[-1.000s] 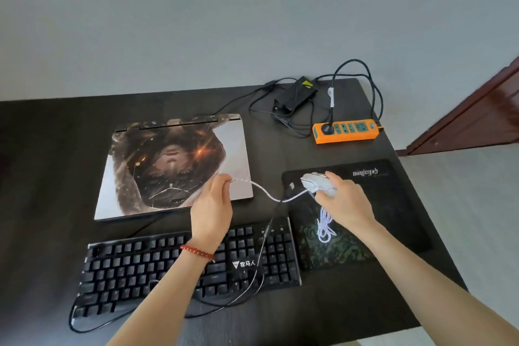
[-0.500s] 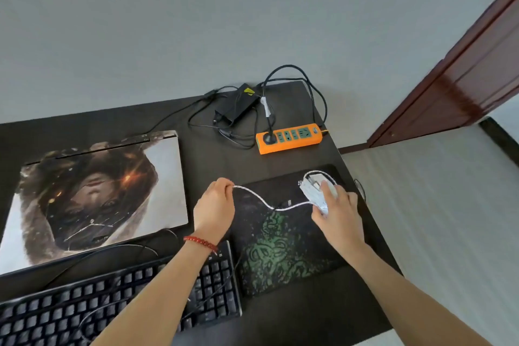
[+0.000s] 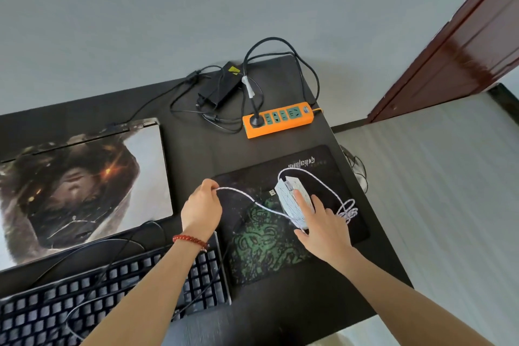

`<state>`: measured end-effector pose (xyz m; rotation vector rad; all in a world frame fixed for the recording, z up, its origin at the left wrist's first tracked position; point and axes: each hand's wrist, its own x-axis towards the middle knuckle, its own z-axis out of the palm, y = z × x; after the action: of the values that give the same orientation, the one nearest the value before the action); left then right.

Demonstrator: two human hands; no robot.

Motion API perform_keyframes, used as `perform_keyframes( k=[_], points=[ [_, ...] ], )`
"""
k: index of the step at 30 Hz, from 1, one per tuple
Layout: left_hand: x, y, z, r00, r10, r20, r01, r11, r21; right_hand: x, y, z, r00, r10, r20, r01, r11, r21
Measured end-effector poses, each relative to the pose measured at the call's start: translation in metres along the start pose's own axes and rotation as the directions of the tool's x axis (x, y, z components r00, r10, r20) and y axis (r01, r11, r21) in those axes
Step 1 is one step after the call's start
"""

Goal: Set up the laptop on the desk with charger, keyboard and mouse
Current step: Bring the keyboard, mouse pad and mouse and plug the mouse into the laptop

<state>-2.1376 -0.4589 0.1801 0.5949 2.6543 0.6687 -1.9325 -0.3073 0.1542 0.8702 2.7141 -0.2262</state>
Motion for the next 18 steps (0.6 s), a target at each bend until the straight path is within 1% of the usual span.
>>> perform_keyframes(
  k=[3,6,8,9,10,12,14,16,18],
  points=[
    [0.002,0.006,-0.001,0.999,0.040,0.000,-0.040,0.999,-0.009,-0.002,0.015,-0.005,0.997,-0.072,0.004,0.072,0.997,0.001],
    [0.008,0.012,-0.008,0.986,0.132,0.100,-0.131,0.991,-0.017,-0.001,0.027,-0.021,0.987,-0.137,-0.084,0.144,0.986,0.089],
    [0.012,0.017,-0.016,0.971,0.193,0.140,-0.188,0.981,-0.045,0.006,0.034,-0.034,0.973,-0.091,-0.212,0.120,0.984,0.128],
    [0.015,0.020,-0.021,0.967,0.217,0.134,-0.210,0.976,-0.061,0.013,0.036,-0.042,0.967,-0.042,-0.251,0.079,0.987,0.141],
    [0.018,0.024,-0.025,0.966,0.234,0.113,-0.228,0.971,-0.071,0.020,0.037,-0.049,0.968,0.011,-0.251,0.025,0.990,0.138],
    [0.026,0.030,-0.032,0.968,0.249,0.027,-0.247,0.968,-0.040,0.036,0.034,-0.060,0.984,0.068,-0.167,-0.059,0.997,0.059],
    [0.033,0.035,-0.034,0.970,0.239,-0.044,-0.237,0.970,0.054,0.049,0.025,-0.063,0.997,0.061,-0.052,-0.063,0.997,-0.038],
    [0.035,0.036,-0.028,0.981,0.191,-0.026,-0.185,0.972,0.148,0.057,0.016,-0.062,0.999,0.031,0.029,-0.029,0.998,-0.061],
    [0.027,0.031,-0.016,0.990,0.142,0.006,-0.140,0.967,0.215,0.061,0.008,-0.055,0.999,-0.009,0.049,0.012,0.999,-0.047]
  ],
)
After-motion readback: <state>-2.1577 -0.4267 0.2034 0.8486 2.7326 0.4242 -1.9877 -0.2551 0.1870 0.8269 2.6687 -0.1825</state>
